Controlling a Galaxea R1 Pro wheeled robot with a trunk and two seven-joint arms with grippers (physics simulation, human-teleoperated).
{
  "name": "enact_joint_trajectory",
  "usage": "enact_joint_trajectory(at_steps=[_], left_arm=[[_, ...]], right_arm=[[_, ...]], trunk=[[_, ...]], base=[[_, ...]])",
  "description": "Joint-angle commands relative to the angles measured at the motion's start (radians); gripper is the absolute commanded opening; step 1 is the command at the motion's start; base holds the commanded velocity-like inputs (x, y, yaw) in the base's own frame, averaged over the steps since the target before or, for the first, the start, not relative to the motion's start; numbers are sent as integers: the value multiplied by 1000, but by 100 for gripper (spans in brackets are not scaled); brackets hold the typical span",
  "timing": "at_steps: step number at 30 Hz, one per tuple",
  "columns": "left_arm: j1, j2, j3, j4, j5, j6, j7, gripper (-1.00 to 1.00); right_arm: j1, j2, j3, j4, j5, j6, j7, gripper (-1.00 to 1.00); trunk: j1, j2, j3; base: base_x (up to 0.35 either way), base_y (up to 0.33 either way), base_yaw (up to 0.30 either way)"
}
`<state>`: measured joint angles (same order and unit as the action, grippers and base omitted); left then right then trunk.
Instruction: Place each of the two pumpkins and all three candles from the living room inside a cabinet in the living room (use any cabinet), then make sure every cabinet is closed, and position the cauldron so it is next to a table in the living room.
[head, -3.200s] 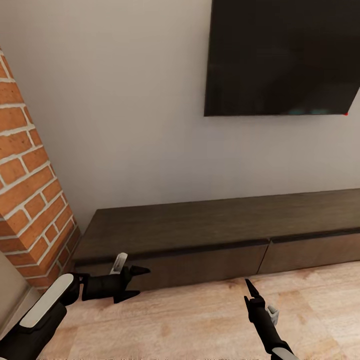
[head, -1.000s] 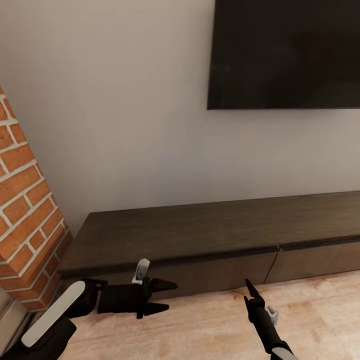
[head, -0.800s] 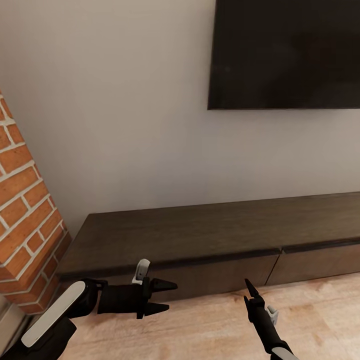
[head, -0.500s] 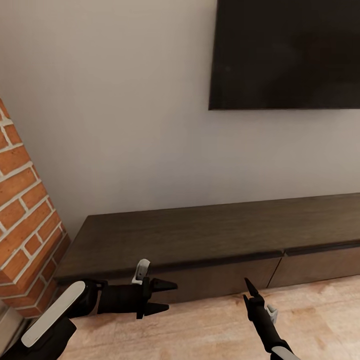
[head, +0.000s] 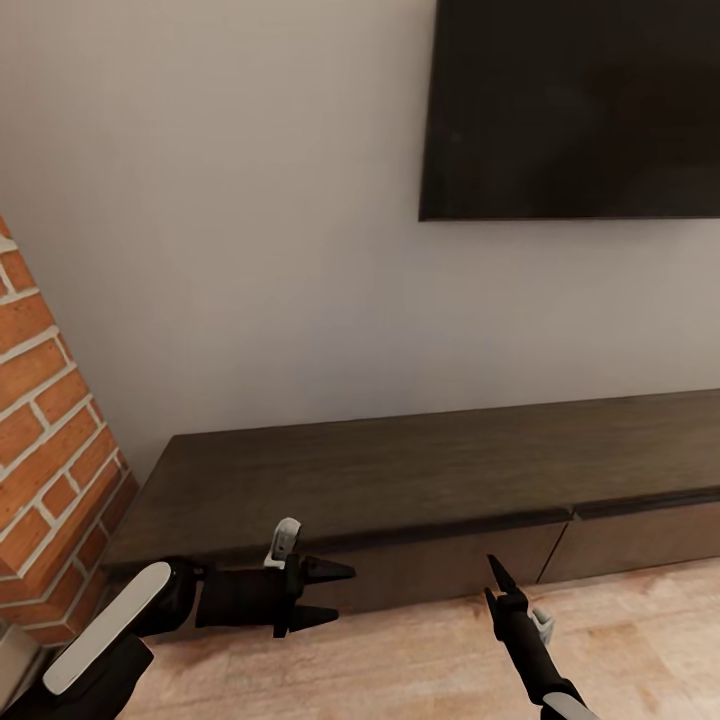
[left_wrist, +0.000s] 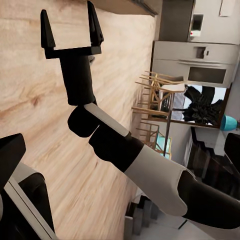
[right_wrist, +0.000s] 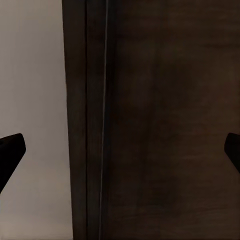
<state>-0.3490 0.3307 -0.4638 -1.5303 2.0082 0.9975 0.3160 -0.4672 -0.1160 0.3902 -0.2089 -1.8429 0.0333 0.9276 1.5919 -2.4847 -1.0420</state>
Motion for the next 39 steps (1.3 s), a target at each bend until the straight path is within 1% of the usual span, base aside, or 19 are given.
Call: enact_joint_trajectory(at_steps=[1,24,39], left_arm=[[-1,1,-1,-1,11,0,9,100],[-1,1,0,-1,11,0,9,100],[-1,1,0,-1,11,0,9,100]], right_arm=[[-1,-1,7,0,-10,4,4,100],[-1,-1,7,0,-10,4,2,100],[-1,-1,8,0,-10,4,2,100]], trunk=[[0,0,-1],[0,0,-1],[0,0,-1]], base=[[55,0,0],[98,0,0],[67,0,0]])
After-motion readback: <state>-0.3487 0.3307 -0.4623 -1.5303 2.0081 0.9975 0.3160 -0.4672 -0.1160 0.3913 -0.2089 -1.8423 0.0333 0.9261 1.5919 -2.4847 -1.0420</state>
